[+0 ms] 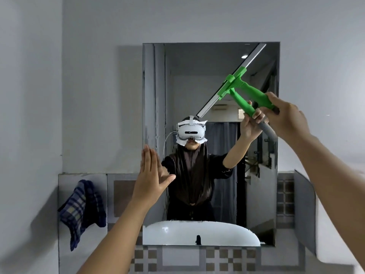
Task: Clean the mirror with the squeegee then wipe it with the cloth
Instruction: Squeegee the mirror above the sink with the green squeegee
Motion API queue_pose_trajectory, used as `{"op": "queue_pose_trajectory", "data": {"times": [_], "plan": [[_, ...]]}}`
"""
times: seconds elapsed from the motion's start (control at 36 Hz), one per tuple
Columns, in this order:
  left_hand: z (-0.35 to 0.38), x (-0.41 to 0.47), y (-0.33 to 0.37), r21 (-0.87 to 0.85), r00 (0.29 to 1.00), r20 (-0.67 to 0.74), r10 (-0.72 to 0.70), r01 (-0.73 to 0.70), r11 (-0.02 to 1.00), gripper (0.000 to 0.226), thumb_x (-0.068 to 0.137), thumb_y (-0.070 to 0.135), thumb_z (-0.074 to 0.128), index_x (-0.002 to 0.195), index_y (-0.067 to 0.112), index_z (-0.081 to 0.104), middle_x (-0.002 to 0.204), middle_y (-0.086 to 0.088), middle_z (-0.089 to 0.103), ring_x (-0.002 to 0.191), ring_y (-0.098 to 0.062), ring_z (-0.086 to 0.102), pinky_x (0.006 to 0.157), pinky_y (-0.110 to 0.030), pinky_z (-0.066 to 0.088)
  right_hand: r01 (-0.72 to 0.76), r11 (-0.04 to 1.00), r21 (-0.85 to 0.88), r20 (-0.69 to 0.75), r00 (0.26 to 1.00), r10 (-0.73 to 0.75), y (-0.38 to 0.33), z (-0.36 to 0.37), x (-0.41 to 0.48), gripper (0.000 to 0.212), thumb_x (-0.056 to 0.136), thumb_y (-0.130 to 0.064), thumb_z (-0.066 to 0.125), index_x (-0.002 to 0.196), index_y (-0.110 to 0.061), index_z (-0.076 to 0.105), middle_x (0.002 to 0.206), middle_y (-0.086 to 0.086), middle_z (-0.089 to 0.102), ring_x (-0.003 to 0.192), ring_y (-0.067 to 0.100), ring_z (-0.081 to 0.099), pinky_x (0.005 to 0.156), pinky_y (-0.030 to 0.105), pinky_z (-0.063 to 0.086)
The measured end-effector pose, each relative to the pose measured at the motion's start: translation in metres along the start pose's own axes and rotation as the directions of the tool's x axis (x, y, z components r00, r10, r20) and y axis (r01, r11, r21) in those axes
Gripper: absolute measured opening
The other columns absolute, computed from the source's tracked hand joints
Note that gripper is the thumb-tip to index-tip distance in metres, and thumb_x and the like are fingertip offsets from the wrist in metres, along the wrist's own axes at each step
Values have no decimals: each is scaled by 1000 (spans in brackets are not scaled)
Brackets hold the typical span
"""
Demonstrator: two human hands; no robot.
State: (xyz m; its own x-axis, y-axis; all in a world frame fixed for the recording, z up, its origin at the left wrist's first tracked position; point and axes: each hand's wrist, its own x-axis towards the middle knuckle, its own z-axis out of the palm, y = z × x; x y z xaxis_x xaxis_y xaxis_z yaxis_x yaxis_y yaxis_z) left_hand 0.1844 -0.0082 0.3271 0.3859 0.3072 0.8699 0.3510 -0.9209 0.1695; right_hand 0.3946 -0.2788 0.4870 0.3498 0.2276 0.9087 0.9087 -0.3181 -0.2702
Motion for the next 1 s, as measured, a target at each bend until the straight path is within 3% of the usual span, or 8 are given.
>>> {"op": "queue_pose_trajectory", "data": {"times": [0.08, 0.19, 0.36, 0.53, 0.67, 0.81, 0.89, 1.0], "plan": [[-2, -1, -4, 19, 1000, 14, -23, 22, 1000, 106, 77, 65, 43, 142, 10, -19, 152, -5, -29, 137, -11, -29, 113, -41, 28, -37, 999, 21, -39, 999, 38, -1, 12, -7, 41, 94, -28, 48, 134, -27, 41, 102, 15, 64, 91, 37, 58, 76, 42, 44], [-7, 1, -9, 51, 998, 17, -56, 55, 997, 106, 79, 65, 45, 143, 10, -19, 151, -3, -31, 138, -15, -28, 106, -41, 39, -90, 993, 79, -65, 993, 95, -8, 34, -16, 39, 93, -32, 46, 132, -29, 41, 89, 9, 59, 83, 33, 56, 66, 36, 41], [2, -11, -19, 88, 995, 100, -25, 16, 996, 107, 78, 69, 41, 144, 5, -15, 151, -8, -29, 140, -22, -23, 104, -44, 41, -189, 979, 76, -121, 973, 197, -8, 66, -53, 45, 95, -36, 43, 138, -30, 34, 94, 11, 64, 87, 34, 59, 65, 32, 38], [-3, -3, -14, 95, 996, 82, -23, 15, 995, 106, 78, 68, 37, 142, 4, -18, 149, -9, -31, 139, -24, -23, 111, -37, 24, -166, 953, 252, -159, 965, 210, -29, 82, -64, 43, 95, -34, 43, 137, -26, 34, 90, 8, 66, 77, 27, 61, 61, 30, 40], [-1, 2, -6, 72, 995, 93, -28, 21, 997, 105, 79, 67, 36, 139, 6, -24, 147, -8, -35, 137, -22, -28, 114, -34, 6, -225, 908, 354, -142, 946, 290, -54, 92, -69, 56, 96, -33, 43, 146, -25, 19, 79, 2, 56, 60, 14, 54, 63, 32, 42], [3, 3, 2, 39, 994, 107, 15, -20, 999, 104, 83, 60, 42, 138, 3, -24, 148, -13, -32, 138, -25, -27, 116, -35, -7, -298, 857, 421, -168, 903, 397, -76, 105, -71, 59, 95, -41, 37, 146, -30, 11, 88, 20, 66, 78, 37, 64, 74, 50, 53], [3, 3, 2, 23, 996, 88, 27, -29, 999, 103, 85, 51, 52, 140, 1, -19, 148, -13, -29, 139, -25, -26, 115, -34, -8, -323, 807, 494, -150, 883, 445, -97, 115, -75, 62, 89, -50, 34, 143, -34, 9, 83, 20, 67, 75, 40, 64, 72, 53, 54], [5, 3, 2, 29, 996, 84, 34, -37, 999, 102, 86, 48, 55, 141, 0, -16, 147, -13, -29, 139, -26, -24, 115, -34, -9, -340, 800, 494, -109, 888, 446, -126, 129, -88, 57, 95, -39, 37, 144, -29, 11, 86, 22, 66, 76, 41, 64, 71, 53, 54]]}}
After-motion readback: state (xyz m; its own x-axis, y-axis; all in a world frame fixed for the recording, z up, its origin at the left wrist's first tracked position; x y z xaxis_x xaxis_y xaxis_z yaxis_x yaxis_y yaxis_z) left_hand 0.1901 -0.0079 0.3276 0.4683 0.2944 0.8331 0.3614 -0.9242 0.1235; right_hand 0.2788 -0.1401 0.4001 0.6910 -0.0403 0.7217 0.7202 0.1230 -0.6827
